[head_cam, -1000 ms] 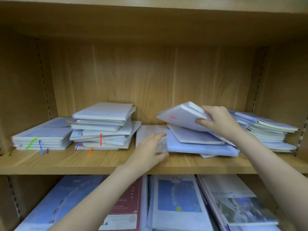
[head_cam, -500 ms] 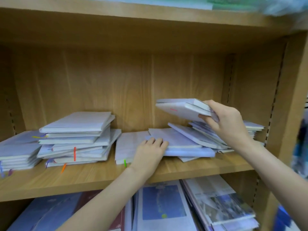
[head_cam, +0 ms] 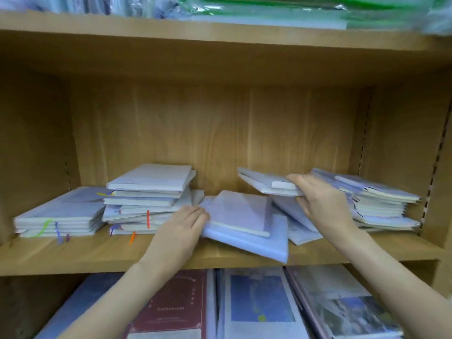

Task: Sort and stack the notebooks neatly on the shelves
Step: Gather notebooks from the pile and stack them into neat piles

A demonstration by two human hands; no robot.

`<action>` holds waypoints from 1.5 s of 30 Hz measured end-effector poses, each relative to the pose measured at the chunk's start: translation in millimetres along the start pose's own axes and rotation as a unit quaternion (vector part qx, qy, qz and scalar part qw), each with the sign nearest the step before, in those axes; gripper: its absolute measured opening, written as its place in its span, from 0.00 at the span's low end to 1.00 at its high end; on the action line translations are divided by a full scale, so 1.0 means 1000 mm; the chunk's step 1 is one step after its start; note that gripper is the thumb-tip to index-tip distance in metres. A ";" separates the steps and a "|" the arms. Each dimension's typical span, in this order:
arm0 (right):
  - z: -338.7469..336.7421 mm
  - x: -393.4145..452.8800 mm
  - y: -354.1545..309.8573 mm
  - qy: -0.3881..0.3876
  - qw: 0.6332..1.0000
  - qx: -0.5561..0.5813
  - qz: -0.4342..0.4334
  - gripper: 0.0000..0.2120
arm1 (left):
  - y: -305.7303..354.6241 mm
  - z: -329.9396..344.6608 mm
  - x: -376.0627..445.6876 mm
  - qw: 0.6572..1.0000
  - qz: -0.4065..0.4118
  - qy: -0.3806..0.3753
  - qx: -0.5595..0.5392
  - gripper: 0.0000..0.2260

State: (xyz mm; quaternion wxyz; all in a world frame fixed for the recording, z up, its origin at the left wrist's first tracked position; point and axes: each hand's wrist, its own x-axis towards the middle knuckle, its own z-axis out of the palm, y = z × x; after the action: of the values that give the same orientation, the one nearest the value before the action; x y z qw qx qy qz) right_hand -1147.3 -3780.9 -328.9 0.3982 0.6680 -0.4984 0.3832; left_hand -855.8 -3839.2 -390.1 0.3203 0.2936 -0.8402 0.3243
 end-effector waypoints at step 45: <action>0.002 -0.023 0.015 -0.302 0.952 0.041 0.003 0.27 | 0.017 -0.016 -0.070 0.939 -0.279 0.018 -0.199 0.16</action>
State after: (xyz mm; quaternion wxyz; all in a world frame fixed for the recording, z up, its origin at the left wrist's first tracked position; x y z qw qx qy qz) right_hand -1165.9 -3777.1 -347.8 0.2006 0.7669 -0.5810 0.1846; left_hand -818.7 -3797.6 -437.7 0.4649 0.4405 -0.7661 0.0535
